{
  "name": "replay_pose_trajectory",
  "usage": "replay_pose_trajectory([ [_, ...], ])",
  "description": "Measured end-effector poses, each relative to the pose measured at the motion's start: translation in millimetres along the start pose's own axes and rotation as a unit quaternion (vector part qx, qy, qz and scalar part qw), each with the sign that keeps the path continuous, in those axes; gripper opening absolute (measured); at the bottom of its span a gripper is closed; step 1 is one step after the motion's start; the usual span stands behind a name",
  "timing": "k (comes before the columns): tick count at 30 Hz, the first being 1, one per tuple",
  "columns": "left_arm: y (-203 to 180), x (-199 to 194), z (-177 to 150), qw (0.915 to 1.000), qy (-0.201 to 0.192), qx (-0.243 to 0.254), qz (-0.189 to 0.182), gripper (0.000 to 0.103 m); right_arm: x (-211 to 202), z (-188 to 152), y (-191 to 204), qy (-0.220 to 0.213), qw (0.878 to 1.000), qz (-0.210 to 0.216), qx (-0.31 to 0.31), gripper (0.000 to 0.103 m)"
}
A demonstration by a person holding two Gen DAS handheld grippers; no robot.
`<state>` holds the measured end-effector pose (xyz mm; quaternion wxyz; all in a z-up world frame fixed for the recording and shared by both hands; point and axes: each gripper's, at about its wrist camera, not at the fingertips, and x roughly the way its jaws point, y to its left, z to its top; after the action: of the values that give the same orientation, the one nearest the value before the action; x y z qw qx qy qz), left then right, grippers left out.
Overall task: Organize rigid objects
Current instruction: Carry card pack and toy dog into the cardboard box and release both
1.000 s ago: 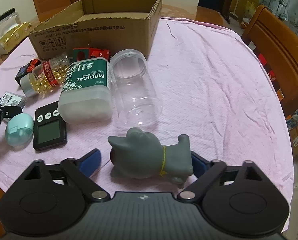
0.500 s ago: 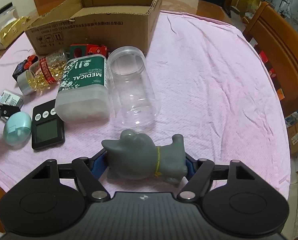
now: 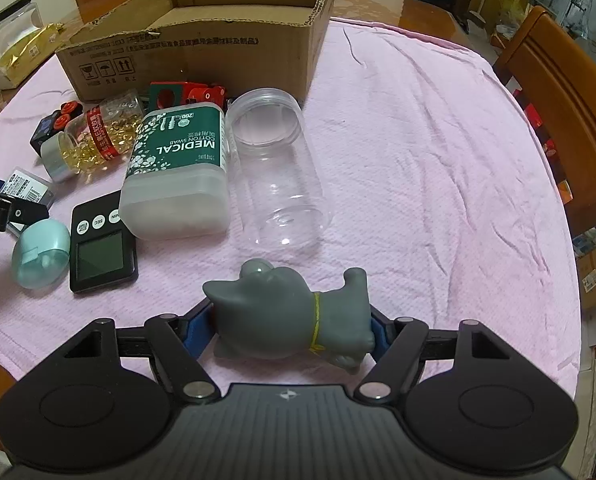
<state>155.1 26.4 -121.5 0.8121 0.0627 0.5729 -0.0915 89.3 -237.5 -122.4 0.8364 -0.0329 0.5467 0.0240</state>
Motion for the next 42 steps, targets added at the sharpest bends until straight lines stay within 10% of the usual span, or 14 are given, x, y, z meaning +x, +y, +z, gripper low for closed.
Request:
replay_pose_trajectory([
  [24, -4, -106, 103, 0.9878, -0.126, 0.090, -0.019, 0.088, -84, 119, 1, -0.099, 0.987, 0.097, -0.082, 0.076],
  [42, 4, -23, 237, 0.9839, -0.154, 0.089, -0.020, 0.089, -69, 200, 16, -0.117, 0.990, 0.051, -0.061, 0.077],
])
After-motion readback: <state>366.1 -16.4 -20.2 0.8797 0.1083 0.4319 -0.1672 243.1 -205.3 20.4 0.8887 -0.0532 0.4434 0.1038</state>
